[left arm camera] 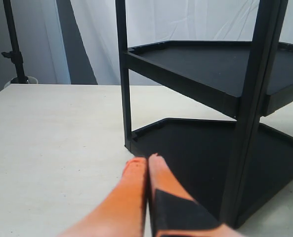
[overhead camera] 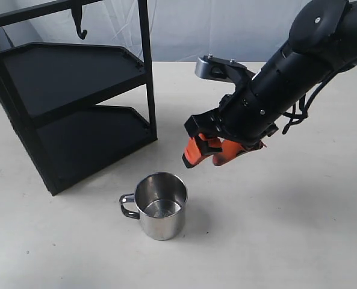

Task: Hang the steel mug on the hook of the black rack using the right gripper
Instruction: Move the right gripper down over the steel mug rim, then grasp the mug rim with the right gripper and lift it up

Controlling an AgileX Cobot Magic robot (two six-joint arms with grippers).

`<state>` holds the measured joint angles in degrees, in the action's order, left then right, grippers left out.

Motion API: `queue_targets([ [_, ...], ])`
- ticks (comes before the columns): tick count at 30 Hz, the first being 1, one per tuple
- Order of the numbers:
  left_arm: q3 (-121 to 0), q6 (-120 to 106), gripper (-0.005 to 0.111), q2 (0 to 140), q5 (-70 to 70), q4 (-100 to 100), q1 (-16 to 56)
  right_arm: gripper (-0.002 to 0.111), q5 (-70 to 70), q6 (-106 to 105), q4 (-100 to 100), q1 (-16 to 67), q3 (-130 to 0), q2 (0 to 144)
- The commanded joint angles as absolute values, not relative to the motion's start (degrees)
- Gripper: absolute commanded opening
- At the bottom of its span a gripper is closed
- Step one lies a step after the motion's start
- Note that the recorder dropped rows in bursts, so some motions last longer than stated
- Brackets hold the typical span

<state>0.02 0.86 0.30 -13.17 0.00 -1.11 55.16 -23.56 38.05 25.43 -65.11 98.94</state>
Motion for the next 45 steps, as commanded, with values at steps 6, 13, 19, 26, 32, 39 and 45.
queue_targets([
  [6,0.0,1.0,0.002,0.0,-13.2,-0.4,-1.0,0.061,54.3,-24.2,39.3,29.3,-65.4,101.3],
  [13,0.0,1.0,0.002,0.0,-13.2,-0.4,-1.0,0.061,50.6,-24.2,39.0,33.1,-65.4,106.5],
  [19,0.0,1.0,0.002,0.0,-13.2,-0.4,-1.0,0.061,47.1,-24.2,39.5,33.4,-65.4,109.6],
  [26,0.0,1.0,0.002,0.0,-13.2,-0.4,-1.0,0.024,47.1,-24.2,39.3,33.4,-65.4,109.9],
  [32,0.0,1.0,0.002,0.0,-13.2,-0.4,-1.0,-0.001,51.3,-23.9,42.5,33.3,-65.4,109.9],
  [39,0.0,1.0,0.002,0.0,-13.2,-0.4,-1.0,-0.001,62.0,-33.4,56.1,31.3,-65.4,107.4],
  [45,0.0,1.0,0.002,0.0,-13.2,-0.4,-1.0,-0.001,70.0,-43.2,76.9,26.0,-65.4,106.5],
])
